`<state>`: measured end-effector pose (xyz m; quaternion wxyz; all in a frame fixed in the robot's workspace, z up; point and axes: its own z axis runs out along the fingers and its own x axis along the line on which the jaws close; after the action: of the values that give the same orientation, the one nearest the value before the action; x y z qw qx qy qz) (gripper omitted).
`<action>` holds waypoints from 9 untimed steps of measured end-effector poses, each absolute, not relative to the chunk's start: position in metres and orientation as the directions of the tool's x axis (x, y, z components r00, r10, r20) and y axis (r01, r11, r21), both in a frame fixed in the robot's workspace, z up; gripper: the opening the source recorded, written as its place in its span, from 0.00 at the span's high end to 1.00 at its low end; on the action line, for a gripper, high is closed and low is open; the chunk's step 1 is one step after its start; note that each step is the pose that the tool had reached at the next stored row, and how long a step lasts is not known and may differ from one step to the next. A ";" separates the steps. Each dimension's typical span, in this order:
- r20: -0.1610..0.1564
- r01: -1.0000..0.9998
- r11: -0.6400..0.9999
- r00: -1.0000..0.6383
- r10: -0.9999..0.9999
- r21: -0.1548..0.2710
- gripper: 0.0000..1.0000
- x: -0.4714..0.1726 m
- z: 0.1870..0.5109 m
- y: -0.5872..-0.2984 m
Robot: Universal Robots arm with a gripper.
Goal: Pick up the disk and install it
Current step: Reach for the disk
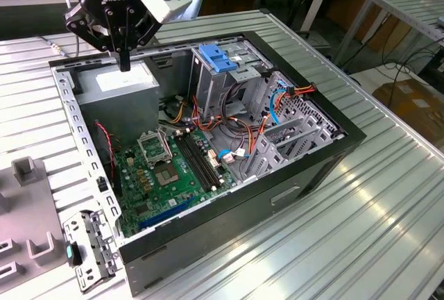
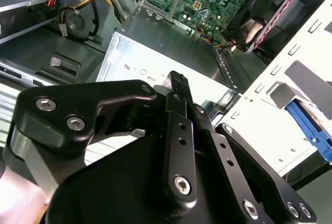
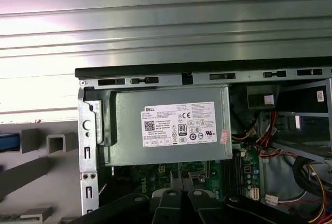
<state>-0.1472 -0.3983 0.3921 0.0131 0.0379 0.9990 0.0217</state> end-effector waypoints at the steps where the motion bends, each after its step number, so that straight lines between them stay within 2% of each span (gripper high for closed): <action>1: -0.024 0.075 0.996 -0.997 0.076 0.044 0.89 -0.148 0.392 -0.398; 9: -0.024 0.075 0.996 -0.997 0.076 0.044 0.89 -0.149 0.392 -0.398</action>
<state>-0.1493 -0.3980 0.3921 0.0131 0.0379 0.9990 0.0217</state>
